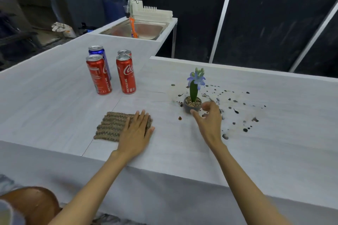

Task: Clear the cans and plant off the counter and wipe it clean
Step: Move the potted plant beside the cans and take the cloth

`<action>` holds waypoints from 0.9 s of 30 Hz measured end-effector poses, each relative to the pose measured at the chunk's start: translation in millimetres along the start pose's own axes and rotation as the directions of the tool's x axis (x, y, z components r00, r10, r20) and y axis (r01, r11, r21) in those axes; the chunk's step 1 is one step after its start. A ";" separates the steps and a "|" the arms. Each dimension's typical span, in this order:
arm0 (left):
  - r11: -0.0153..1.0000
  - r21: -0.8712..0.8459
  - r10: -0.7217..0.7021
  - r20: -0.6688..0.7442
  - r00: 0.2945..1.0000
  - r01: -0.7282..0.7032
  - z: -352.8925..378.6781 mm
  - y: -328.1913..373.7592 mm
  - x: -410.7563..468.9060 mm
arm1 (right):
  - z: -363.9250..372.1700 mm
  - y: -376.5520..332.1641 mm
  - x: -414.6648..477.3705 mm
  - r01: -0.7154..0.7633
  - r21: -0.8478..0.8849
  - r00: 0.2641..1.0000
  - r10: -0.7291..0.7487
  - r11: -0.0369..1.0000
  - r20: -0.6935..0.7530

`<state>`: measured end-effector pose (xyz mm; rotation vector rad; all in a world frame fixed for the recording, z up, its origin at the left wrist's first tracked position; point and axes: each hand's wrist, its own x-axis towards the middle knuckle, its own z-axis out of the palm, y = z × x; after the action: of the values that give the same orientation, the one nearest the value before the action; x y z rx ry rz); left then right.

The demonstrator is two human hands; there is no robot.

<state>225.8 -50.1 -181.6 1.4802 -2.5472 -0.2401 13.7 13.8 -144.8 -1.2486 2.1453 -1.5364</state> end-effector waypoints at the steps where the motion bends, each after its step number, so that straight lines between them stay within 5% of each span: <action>1: 1.000 0.021 0.007 -0.020 1.000 -0.006 1.9 -0.1 -1.5 | 1.1 1.1 3.2 -0.019 -0.023 1.000 0.020 1.000 0.020; 8: 0.999 0.034 0.005 -0.057 0.998 -0.003 7.6 1.5 -3.2 | 15.0 3.6 33.4 -0.182 0.013 0.971 0.177 0.983 0.163; 19: 0.995 -0.013 -0.104 -0.055 0.993 0.104 -11.9 -19.1 -4.7 | 34.4 -20.8 36.9 -0.071 0.039 0.989 0.066 0.997 0.131; 27: 0.980 -0.020 -0.200 0.000 0.980 0.200 -34.7 -91.1 -11.0 | 104.9 -84.8 16.3 -0.084 0.138 0.949 0.037 0.987 0.314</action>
<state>316.0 -86.7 -169.9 1.7292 -2.3865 -0.2911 110.2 -76.2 -112.4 -1.2649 1.8178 -1.3444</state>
